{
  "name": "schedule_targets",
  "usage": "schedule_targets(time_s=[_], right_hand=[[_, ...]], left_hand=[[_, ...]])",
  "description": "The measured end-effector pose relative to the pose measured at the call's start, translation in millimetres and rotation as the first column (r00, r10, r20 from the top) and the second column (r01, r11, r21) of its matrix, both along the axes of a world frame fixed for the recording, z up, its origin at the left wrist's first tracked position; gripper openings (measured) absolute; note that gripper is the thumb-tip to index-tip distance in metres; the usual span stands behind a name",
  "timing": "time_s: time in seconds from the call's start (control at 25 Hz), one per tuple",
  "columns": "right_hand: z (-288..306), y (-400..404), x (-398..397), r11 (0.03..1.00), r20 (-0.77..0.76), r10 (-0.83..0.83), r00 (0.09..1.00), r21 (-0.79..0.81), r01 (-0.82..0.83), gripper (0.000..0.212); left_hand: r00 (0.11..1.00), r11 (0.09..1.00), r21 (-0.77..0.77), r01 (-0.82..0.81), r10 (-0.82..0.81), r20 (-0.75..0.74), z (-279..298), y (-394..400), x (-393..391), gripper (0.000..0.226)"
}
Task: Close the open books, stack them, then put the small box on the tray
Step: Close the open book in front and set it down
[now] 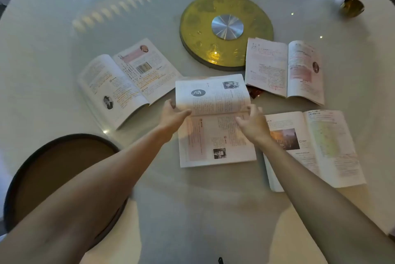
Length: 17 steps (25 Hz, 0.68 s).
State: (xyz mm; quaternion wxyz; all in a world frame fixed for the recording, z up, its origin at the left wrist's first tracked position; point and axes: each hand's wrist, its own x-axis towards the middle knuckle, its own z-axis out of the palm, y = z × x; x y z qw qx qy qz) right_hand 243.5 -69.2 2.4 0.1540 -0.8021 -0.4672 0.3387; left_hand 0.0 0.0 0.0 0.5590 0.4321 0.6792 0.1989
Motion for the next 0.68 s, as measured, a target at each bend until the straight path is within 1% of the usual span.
schedule_targets(time_s=[0.04,0.12,0.16,0.2,0.24,0.32,0.4,0.48,0.56,0.6,0.68], right_hand=[[0.7,6.7,4.0,0.994,-0.051,-0.101,0.994,0.031,0.102,0.058],[2.1,15.3,11.9,0.978,-0.210,-0.196,0.958,0.029,0.207,0.067],[2.4,17.8,15.0,0.970,-0.305,-0.227,0.925,0.013,0.242,0.069],[0.3,20.2,17.1,0.961,-0.383,-0.255,0.888,-0.001,0.275,0.068],[-0.4,22.0,17.9,0.952,-0.424,-0.284,0.860,-0.021,0.304,0.065],[-1.2,24.5,22.8,0.942,-0.474,-0.312,0.823,-0.042,0.333,0.055],[-3.5,23.8,29.3,0.942,-0.511,-0.316,0.800,-0.070,0.327,0.041],[-6.9,19.8,34.1,0.912,-0.554,-0.386,0.738,-0.107,0.397,0.037],[-11.8,11.8,38.1,0.871,-0.607,-0.456,0.651,-0.151,0.468,0.030],[-13.2,5.6,38.5,0.864,-0.616,-0.465,0.636,-0.161,0.477,0.025],[-18.5,-8.9,37.1,0.872,-0.590,-0.461,0.662,-0.162,0.463,0.017]], left_hand=[[0.998,0.998,-0.028,-0.055,0.056,0.032,0.9,5.2,1.9,0.083],[0.993,0.991,-0.064,-0.116,0.118,0.030,-5.7,12.6,-0.5,0.081],[0.991,0.989,-0.066,-0.133,0.135,0.016,-10.1,14.5,-1.7,0.076],[0.993,0.991,-0.072,-0.116,0.117,0.008,-14.3,16.5,-3.6,0.066],[0.995,0.992,-0.077,-0.096,0.097,0.014,-17.4,17.0,-5.7,0.052],[0.994,0.992,-0.092,-0.082,0.087,0.060,-16.8,16.0,-6.9,0.032],[0.988,0.990,-0.099,-0.101,0.111,0.106,-18.7,13.6,-9.7,0.024],[0.980,0.989,-0.095,-0.116,0.130,0.149,-20.2,10.6,-15.2,0.021],[0.985,0.994,-0.066,-0.082,0.091,0.149,-22.5,2.1,-22.7,0.020],[0.988,0.997,-0.054,-0.056,0.063,0.140,-25.3,-4.1,-27.2,0.020],[0.991,1.000,-0.013,0.011,-0.009,0.133,-33.3,-18.6,-37.3,0.020]])
